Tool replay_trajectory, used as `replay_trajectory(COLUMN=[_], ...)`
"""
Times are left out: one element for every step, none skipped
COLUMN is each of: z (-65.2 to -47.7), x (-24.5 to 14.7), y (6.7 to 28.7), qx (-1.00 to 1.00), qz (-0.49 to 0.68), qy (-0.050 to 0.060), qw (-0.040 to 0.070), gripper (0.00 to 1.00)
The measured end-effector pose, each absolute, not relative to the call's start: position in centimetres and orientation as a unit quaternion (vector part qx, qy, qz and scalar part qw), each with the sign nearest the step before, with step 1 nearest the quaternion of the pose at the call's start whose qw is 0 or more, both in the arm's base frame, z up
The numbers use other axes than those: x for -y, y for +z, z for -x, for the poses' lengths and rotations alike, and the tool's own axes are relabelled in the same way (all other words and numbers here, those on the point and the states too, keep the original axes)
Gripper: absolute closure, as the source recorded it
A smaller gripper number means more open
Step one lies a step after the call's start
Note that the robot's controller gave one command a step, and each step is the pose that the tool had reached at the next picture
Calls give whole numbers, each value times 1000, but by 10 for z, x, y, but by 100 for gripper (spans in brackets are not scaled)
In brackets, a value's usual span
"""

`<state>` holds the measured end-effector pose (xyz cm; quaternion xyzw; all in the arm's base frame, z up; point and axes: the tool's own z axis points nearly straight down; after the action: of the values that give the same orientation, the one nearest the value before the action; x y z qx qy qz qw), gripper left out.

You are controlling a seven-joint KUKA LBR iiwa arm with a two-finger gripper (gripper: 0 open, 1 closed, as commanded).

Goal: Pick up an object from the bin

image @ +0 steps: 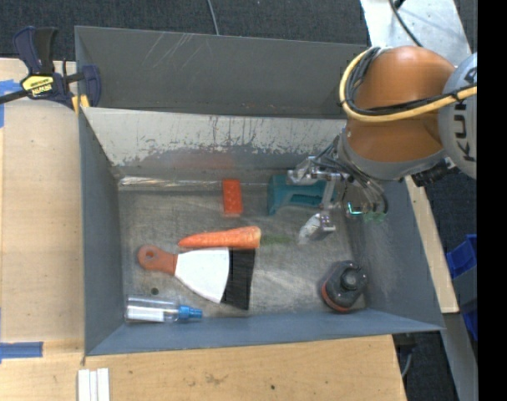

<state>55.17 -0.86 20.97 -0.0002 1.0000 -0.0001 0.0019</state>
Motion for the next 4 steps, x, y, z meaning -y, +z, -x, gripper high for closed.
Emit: replay_trajectory(z=[-513,-519,-537,-545], x=[-26,-37,-49,-67], y=[176,127,108,96], qx=[-1000,-1000,-996,-1000], qz=[-21,28,93,-3], qy=[0,1,0,0], qw=[4,2,-1,2], gripper=[0,0,0,0])
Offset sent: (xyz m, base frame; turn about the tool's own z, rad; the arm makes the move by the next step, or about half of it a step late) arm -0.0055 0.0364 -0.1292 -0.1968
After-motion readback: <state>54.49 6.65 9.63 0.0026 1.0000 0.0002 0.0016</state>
